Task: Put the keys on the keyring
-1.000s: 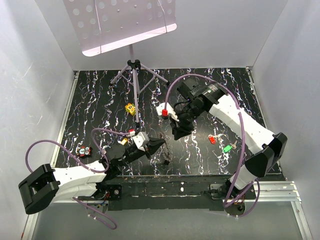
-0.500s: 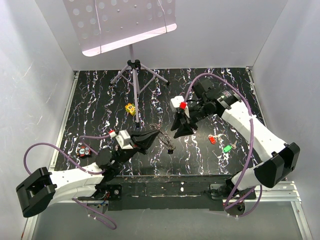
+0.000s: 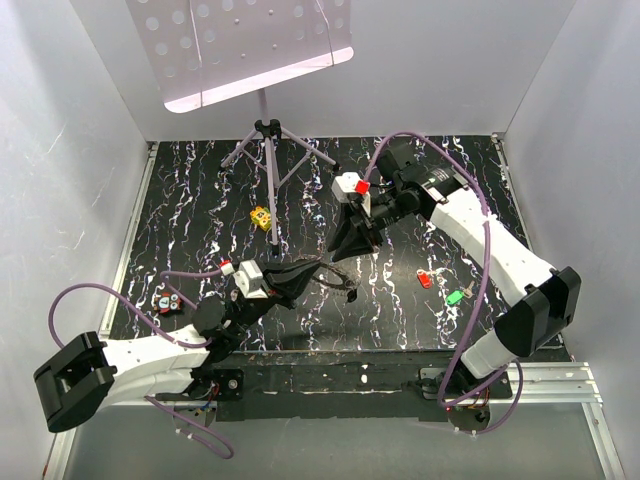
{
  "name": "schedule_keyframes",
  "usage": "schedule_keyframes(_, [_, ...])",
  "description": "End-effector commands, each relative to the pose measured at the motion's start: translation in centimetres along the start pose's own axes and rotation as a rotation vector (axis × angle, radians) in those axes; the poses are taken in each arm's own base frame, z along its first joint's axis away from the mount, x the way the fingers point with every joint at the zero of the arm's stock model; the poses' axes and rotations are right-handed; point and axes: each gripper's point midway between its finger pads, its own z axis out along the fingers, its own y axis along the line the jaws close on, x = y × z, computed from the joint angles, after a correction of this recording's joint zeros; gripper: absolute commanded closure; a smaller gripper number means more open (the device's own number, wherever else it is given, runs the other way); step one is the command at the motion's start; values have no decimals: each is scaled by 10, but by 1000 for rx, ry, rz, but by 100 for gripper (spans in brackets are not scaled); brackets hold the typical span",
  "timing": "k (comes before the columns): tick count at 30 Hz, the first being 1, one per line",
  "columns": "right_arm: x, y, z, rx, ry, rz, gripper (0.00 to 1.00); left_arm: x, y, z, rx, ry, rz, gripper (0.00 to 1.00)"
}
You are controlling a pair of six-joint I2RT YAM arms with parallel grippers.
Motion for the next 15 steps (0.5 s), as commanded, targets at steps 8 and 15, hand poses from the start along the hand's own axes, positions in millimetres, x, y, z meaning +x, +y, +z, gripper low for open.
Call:
schedule_keyframes(8, [-12,-3,2,-14,-30,-11,70,-15,-1,4,8,-35,26,100])
schedule_keyframes(15, [-8,-2,11,-38,-22,-5,72,-15,-1,5,10,-32,25,100])
